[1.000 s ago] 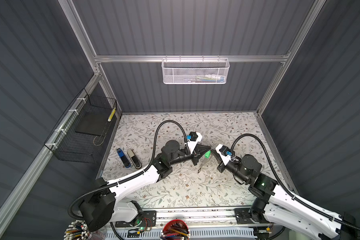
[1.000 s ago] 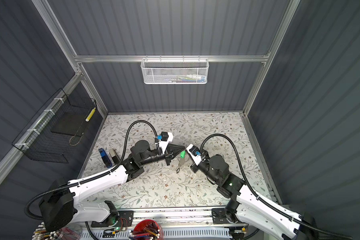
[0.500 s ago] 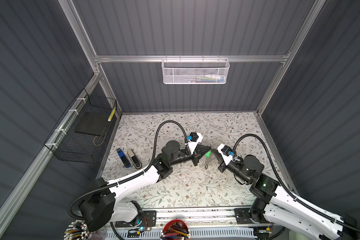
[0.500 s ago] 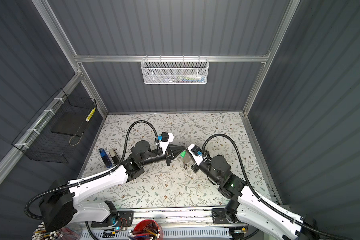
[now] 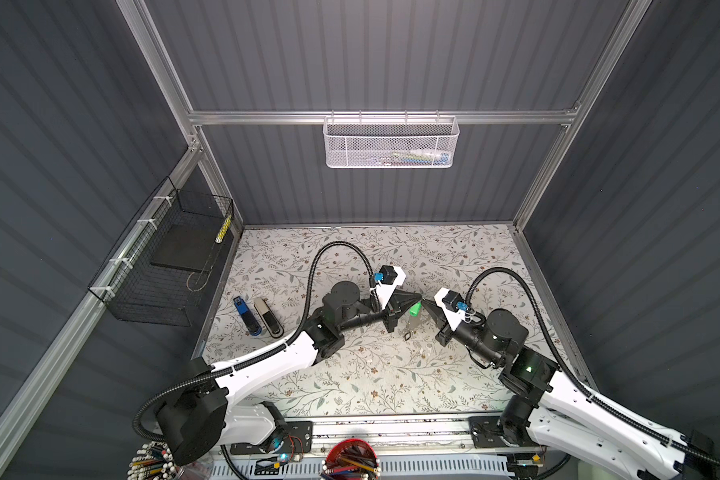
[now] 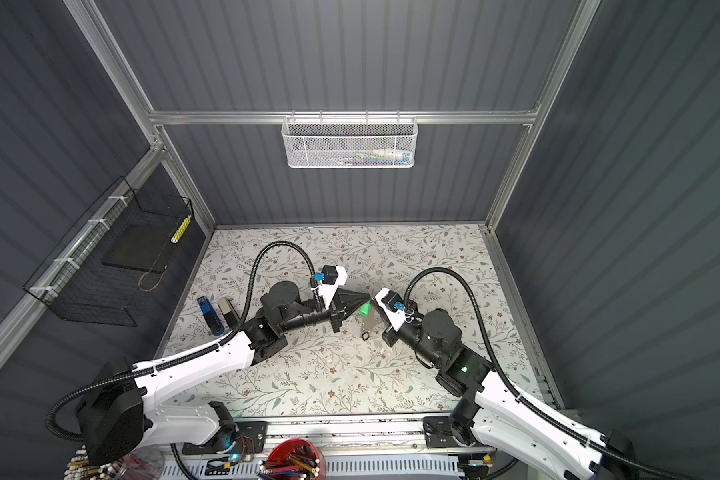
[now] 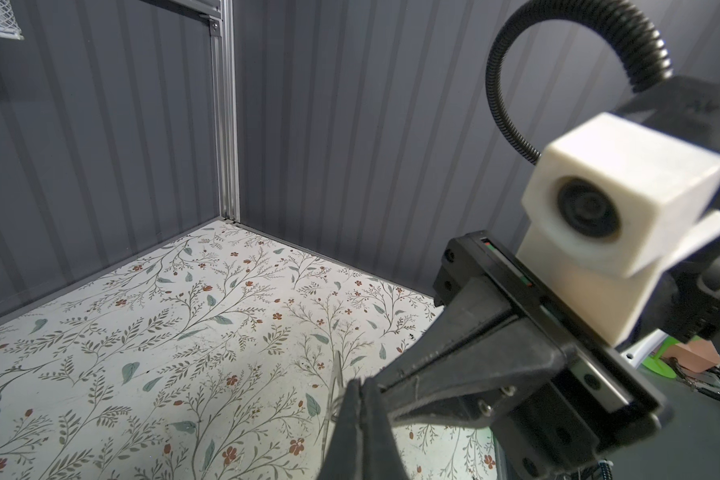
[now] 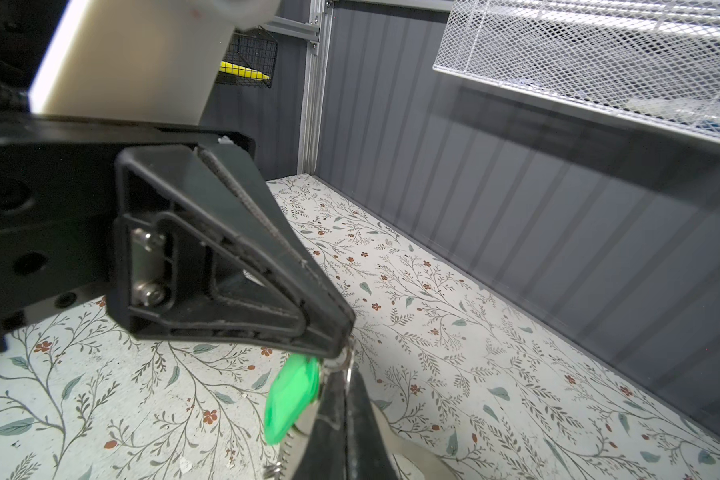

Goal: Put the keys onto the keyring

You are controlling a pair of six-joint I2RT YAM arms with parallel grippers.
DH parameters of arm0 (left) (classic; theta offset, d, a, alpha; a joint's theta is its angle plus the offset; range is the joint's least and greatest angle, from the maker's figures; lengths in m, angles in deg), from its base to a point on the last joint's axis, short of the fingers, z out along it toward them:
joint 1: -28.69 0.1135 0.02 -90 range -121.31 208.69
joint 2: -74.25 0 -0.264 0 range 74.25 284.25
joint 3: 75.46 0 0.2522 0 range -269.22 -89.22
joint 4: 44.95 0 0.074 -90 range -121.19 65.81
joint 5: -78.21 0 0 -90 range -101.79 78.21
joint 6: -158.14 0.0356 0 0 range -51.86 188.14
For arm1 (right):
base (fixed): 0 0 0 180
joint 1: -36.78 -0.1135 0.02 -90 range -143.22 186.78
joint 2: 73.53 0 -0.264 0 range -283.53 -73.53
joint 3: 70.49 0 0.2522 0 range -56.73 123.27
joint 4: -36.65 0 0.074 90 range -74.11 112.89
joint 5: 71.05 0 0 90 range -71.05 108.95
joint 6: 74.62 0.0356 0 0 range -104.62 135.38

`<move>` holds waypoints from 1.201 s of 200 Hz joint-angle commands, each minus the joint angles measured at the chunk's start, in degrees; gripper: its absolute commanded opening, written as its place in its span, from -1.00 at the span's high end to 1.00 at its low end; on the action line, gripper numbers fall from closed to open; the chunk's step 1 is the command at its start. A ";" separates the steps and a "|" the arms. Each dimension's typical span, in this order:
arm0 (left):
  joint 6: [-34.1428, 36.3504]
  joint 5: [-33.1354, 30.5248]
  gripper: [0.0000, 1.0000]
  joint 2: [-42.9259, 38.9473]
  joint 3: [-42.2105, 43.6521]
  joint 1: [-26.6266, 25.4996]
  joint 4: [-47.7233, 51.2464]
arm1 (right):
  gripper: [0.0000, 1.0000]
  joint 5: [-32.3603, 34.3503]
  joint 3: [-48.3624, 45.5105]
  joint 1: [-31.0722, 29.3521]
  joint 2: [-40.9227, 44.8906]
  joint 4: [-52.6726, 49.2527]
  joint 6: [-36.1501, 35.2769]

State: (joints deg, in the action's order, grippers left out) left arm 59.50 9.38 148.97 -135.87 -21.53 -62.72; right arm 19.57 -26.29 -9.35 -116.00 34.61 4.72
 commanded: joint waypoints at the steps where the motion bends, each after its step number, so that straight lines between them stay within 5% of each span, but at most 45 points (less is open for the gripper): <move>1: 1.75 -3.98 1.00 -1.14 -0.90 -0.22 0.48 | 1.00 -8.00 2.11 -1.12 0.11 0.61 -0.13; 154: 4.49 -4.58 1.00 -1.41 -2.99 -0.65 2.84 | 1.00 -11.44 4.90 0.76 -2.86 -2.54 2.05; 240: 9.85 -9.02 1.00 -5.32 -3.72 -0.66 11.94 | 1.00 -14.32 3.81 4.33 -0.07 -2.64 3.97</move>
State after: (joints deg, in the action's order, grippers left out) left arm 67.12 4.57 144.92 -137.62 -22.64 -52.69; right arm 9.86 -23.17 -5.41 -117.80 31.03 7.89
